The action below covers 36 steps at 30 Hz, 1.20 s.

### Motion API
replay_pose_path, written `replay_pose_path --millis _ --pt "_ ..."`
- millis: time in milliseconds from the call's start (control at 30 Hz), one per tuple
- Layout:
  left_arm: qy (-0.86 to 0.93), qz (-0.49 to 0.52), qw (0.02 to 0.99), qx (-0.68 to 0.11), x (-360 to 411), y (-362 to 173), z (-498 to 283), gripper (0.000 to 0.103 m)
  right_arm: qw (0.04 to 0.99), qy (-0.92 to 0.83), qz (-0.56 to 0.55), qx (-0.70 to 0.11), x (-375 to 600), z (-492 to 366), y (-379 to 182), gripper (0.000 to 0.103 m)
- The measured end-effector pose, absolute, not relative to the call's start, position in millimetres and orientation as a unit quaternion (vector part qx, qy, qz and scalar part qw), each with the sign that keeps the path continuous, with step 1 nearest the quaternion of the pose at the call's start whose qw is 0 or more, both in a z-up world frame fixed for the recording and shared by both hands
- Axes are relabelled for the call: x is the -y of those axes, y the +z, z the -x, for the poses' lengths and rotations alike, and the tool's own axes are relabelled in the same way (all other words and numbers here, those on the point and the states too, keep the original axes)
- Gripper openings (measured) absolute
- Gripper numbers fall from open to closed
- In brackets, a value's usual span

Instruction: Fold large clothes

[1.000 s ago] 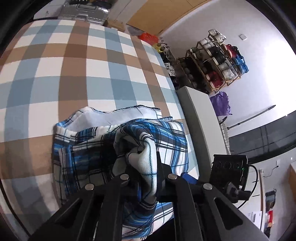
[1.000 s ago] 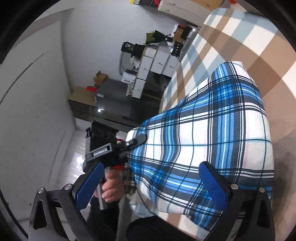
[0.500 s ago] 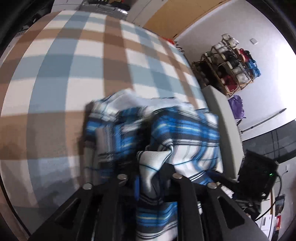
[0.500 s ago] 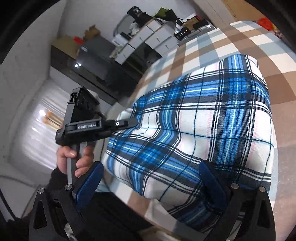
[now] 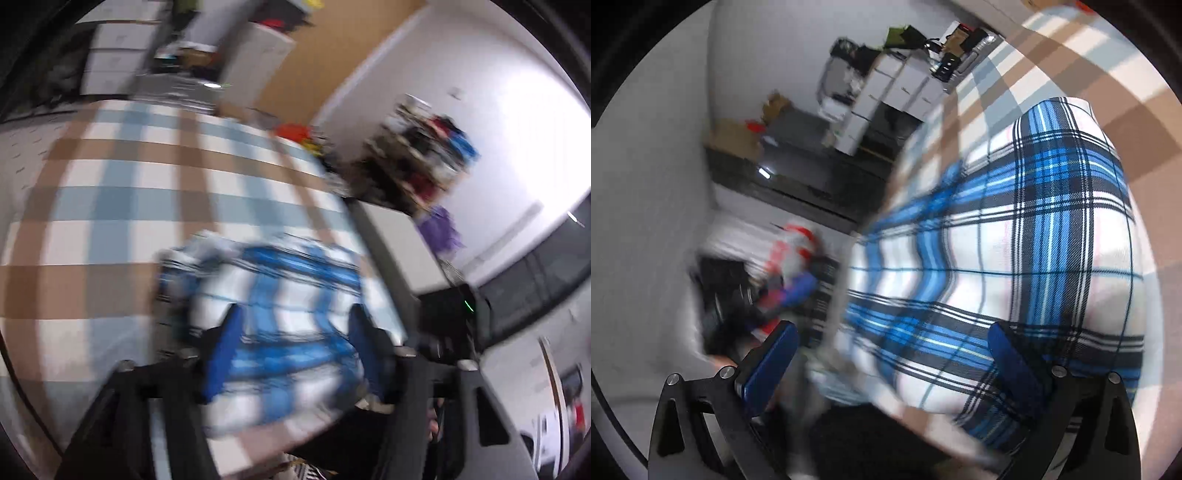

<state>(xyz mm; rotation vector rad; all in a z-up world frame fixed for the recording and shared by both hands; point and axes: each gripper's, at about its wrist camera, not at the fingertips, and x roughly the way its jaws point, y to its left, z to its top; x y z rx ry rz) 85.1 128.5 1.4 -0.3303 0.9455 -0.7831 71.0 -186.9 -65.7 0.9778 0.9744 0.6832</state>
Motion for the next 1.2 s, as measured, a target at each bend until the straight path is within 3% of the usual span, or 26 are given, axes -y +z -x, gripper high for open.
replay_pose_path --millis 200,333,467,600,700,867,1067,1200 --pt "-0.347 0.072 0.785 -0.508 -88.8 -64.9 -92.7 0.06 0.615 0.366 -0.56 -0.418 202.6 -66.8 -87.3 0.103" --pt "-0.315 0.114 0.766 -0.548 -106.3 -107.0 -114.2 0.059 0.617 0.365 -0.519 -0.466 185.8 -67.3 -100.1 0.103" --pt "-0.332 0.156 0.755 -0.543 -123.0 -107.3 -123.2 0.059 0.654 0.34 -0.47 -0.485 170.2 -68.4 -96.2 0.103" --pt "-0.34 0.129 0.766 -0.53 -118.6 -108.6 -117.2 0.059 0.665 0.312 -0.442 -0.515 168.9 -65.8 -82.2 0.103" --pt "-0.341 0.112 0.771 -0.527 -116.9 -107.7 -110.0 0.059 0.71 0.298 -0.366 -0.523 160.4 -82.2 -41.4 0.103" --pt "-0.342 0.141 0.758 -0.537 -123.6 -110.5 -115.1 0.059 0.769 0.199 -0.133 -0.592 100.2 -141.4 6.3 0.103" --pt "-0.344 0.156 0.755 -0.536 -131.4 -112.2 -112.7 0.059 0.709 0.12 -0.036 -0.694 54.8 -211.3 -49.6 0.102" --pt "-0.344 0.152 0.755 -0.537 -134.8 -112.8 -111.8 0.059 0.687 0.091 0.006 -0.721 55.4 -214.9 -95.2 0.103"
